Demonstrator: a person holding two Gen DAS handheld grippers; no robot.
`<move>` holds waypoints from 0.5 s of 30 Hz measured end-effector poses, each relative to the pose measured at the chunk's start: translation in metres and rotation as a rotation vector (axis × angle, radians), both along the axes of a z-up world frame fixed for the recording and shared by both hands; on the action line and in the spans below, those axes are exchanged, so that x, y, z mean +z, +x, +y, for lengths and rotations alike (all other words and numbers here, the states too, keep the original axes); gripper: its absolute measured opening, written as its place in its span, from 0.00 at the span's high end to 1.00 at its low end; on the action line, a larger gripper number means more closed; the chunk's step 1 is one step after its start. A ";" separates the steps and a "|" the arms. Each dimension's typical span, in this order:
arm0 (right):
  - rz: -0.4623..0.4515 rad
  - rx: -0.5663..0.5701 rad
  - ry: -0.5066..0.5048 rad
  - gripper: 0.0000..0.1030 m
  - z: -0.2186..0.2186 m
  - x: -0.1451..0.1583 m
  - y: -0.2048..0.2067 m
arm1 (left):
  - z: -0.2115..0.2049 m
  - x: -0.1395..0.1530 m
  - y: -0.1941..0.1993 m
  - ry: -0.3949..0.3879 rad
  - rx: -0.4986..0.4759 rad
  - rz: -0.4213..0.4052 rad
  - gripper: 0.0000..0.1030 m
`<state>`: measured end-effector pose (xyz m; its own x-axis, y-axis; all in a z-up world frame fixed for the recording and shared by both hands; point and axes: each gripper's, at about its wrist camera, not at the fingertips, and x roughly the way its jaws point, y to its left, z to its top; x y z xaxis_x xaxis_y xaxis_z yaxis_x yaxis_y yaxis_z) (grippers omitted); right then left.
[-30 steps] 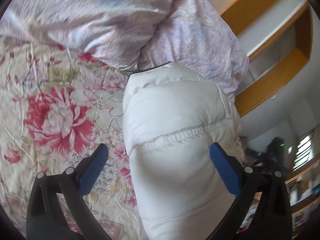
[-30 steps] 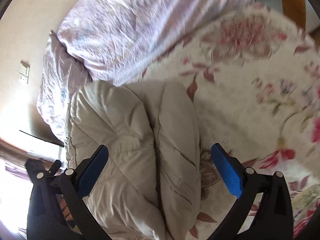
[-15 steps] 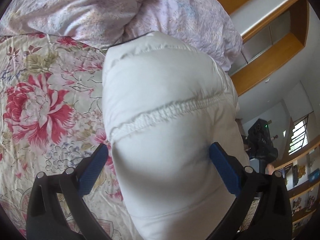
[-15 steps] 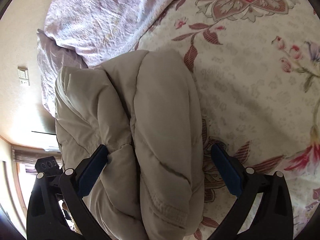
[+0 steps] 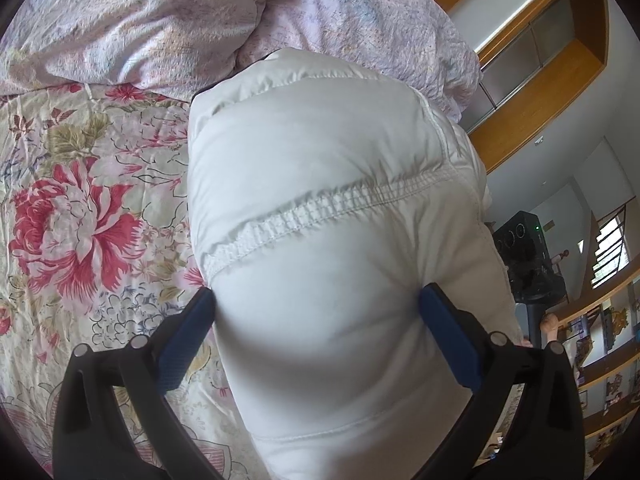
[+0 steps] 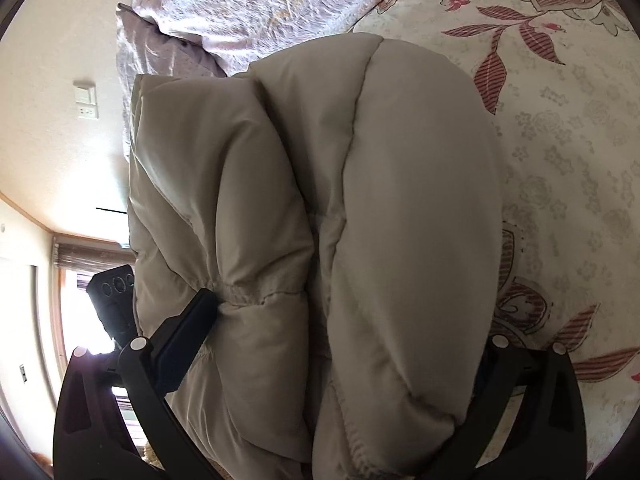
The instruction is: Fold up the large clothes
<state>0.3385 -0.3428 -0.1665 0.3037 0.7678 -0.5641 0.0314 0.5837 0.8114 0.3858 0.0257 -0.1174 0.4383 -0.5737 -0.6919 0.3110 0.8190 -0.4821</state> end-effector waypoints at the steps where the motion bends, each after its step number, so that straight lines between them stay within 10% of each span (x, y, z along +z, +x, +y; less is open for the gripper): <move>1: -0.001 -0.001 0.001 0.01 0.001 0.000 0.000 | -0.001 0.000 0.000 0.005 0.002 -0.003 0.02; 15: -0.001 0.000 0.000 0.01 -0.005 -0.002 -0.002 | 0.004 -0.004 0.003 -0.045 -0.008 0.028 0.02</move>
